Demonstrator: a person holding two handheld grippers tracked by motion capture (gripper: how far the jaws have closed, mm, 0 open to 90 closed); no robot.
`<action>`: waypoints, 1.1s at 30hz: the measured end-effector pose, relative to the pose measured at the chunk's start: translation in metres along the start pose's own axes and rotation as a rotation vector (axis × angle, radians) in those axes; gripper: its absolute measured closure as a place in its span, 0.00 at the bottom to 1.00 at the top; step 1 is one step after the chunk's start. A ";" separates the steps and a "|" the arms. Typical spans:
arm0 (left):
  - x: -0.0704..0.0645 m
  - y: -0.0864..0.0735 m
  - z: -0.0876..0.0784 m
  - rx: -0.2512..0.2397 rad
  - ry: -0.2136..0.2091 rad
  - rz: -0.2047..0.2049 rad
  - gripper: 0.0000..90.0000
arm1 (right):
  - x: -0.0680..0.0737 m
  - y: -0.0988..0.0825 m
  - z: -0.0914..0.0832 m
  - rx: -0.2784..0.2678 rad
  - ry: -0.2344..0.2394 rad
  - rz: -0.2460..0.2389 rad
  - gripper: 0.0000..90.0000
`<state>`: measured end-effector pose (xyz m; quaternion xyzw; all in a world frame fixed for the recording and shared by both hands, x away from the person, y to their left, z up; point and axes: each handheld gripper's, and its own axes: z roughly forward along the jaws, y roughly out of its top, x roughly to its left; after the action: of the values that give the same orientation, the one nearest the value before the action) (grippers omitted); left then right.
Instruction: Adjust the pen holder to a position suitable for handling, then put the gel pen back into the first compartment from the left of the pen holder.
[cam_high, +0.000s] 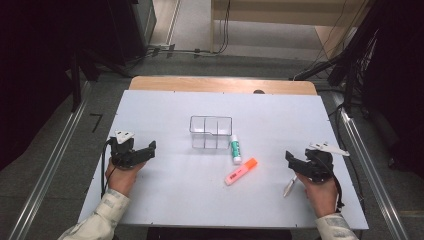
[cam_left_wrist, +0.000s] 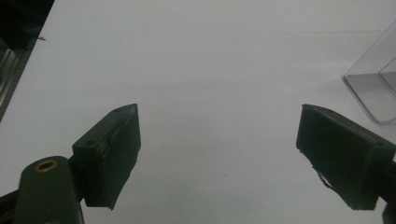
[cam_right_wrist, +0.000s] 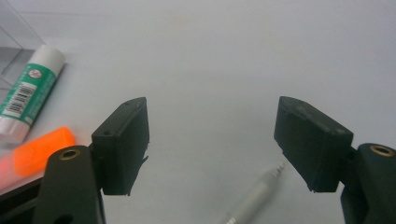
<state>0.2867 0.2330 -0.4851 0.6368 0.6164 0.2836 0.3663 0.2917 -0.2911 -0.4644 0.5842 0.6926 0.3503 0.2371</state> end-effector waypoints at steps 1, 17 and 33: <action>0.000 0.000 0.000 -0.002 -0.001 -0.001 0.16 | -0.003 -0.002 -0.002 0.003 0.002 0.011 0.27; -0.001 0.001 -0.001 -0.008 0.003 0.002 0.16 | -0.022 -0.017 -0.007 0.048 -0.077 0.057 0.27; -0.002 0.002 0.001 -0.004 0.001 0.004 0.16 | -0.022 -0.020 0.001 0.090 -0.084 0.079 0.31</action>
<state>0.2882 0.2313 -0.4842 0.6372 0.6146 0.2860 0.3667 0.2844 -0.3137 -0.4817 0.6353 0.6737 0.3029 0.2253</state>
